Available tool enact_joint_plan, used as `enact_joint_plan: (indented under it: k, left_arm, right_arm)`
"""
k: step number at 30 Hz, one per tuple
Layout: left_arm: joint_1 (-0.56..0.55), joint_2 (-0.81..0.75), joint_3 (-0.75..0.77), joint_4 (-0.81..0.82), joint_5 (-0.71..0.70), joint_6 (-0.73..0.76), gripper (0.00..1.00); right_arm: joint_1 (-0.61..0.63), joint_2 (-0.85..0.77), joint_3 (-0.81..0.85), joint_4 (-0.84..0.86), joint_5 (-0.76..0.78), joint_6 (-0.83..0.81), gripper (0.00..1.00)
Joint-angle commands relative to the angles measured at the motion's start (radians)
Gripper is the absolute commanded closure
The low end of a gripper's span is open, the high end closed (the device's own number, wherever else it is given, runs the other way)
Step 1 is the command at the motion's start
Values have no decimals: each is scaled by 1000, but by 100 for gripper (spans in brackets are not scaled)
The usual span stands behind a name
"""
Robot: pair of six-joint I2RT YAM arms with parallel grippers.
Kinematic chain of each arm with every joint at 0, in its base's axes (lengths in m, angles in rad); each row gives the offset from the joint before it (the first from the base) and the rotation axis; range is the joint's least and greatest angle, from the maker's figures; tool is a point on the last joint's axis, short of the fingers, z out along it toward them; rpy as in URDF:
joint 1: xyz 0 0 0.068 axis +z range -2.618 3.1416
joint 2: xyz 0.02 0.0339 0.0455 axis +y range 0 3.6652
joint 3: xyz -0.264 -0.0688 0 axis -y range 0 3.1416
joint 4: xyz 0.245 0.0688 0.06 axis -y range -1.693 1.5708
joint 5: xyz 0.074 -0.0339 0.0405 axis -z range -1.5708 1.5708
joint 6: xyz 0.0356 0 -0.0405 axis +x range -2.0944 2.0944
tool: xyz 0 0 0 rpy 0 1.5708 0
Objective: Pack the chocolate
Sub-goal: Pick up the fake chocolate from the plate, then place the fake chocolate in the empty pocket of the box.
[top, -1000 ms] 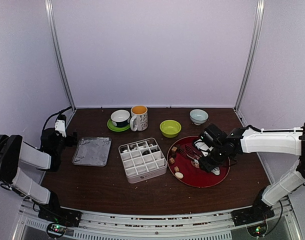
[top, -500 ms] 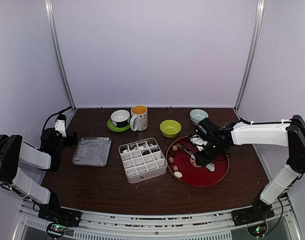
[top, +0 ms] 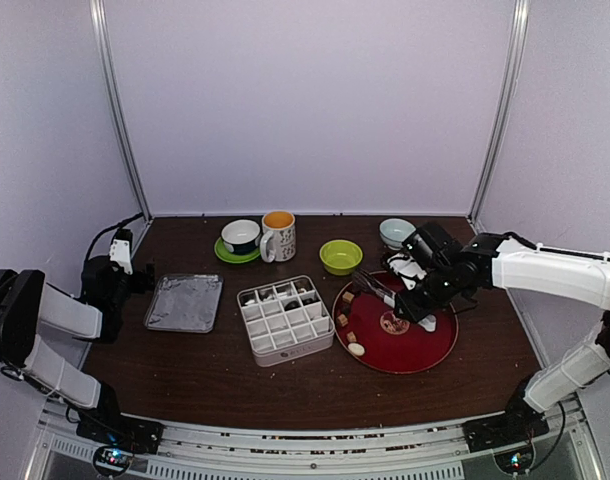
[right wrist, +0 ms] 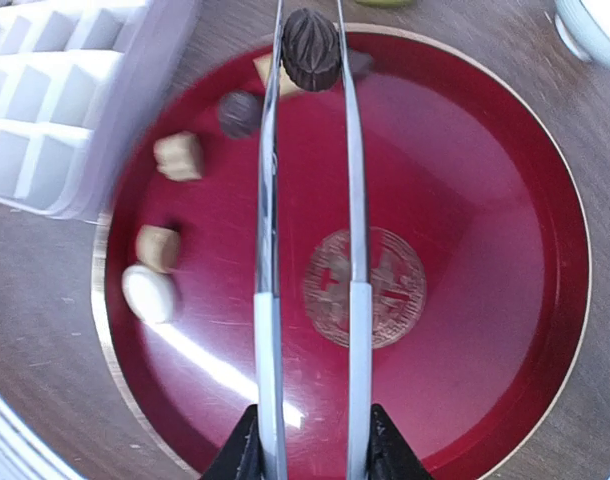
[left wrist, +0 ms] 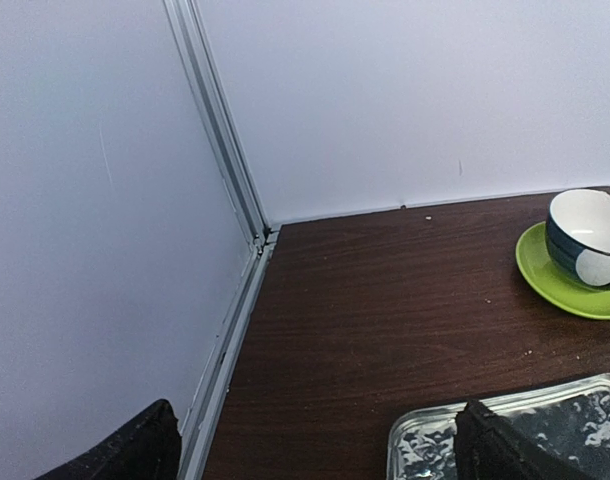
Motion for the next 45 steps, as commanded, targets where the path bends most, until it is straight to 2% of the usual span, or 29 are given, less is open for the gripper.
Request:
enact_joint_plan:
  k: [1,8,13,20,24,27,32,45]
  left_arm:
    - [8,6,25,39,8,-8,2]
    - [8,6,26,40,9,-9,2]
    - [8,6,24,40,8,-9,2]
    - [7,6,25,40,8,-9,2]
    - [8,6,24,40,7,-9,2]
    - [8,5,25,40,8,-9,2]
    - [7,6,25,40,8,-9,2]
    - [7,6,24,40,8,-9,2]
  right_arm:
    - [101,-37,74,46,-73,-10,79]
    - [233,100,193,141,-97,20,80]
    - [268,214,239,189,-78,40,80]
    - [303,314,297,172,-47,40,80]
    - [307,319,298,179,-46,39,78]
    - [308,331,310,176,-42,33,72]
    - [307,343,323,171,-34,29,67]
    - [307,313,326,183,-11,28,64]
